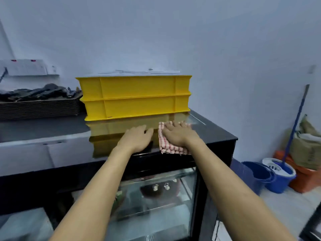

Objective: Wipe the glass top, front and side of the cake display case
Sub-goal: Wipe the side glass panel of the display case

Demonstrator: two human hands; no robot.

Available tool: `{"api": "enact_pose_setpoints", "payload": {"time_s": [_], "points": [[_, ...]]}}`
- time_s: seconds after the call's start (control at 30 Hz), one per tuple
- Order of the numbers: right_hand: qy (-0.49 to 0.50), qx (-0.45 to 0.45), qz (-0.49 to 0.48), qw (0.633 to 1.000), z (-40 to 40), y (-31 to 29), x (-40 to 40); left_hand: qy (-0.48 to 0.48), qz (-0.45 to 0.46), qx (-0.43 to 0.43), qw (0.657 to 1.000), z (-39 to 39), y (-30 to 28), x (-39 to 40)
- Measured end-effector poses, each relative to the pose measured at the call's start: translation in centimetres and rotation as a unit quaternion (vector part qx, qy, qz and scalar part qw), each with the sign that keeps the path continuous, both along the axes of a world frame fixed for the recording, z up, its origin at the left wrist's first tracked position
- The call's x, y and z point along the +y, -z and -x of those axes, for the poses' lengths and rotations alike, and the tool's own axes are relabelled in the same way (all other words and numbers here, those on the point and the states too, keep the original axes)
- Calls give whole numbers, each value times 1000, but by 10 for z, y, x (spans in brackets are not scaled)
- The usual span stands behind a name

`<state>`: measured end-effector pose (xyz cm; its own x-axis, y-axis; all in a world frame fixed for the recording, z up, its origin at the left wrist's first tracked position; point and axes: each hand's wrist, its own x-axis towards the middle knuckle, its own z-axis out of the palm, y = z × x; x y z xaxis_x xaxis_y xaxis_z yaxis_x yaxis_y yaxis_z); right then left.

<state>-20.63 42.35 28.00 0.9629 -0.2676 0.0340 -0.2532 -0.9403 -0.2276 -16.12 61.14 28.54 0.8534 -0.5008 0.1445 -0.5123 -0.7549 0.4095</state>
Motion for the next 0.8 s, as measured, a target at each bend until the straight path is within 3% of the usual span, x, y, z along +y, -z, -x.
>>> {"api": "enact_pose_setpoints", "payload": {"time_s": [0.1,0.2,0.33,0.47,0.53,0.67,0.8], "points": [[7,-9,-30,999,9,-4,6,31,-85,23,996,-3,-1,-3],[20,-54,-76,995,13,-2,8,38,-108,26,993,3,-3,-2],[49,-170,-199,964,30,-15,16,40,-40,-9,998,4,0,3],[60,-289,-329,897,51,-25,13,94,86,-132,983,19,-4,5],[1,-303,-295,906,71,-24,7,121,124,-124,977,30,-6,10],[-177,-163,-169,956,120,-13,-17,223,66,-130,964,48,3,21],[-220,-114,-74,966,127,8,-31,262,9,-190,946,39,13,26]]}}
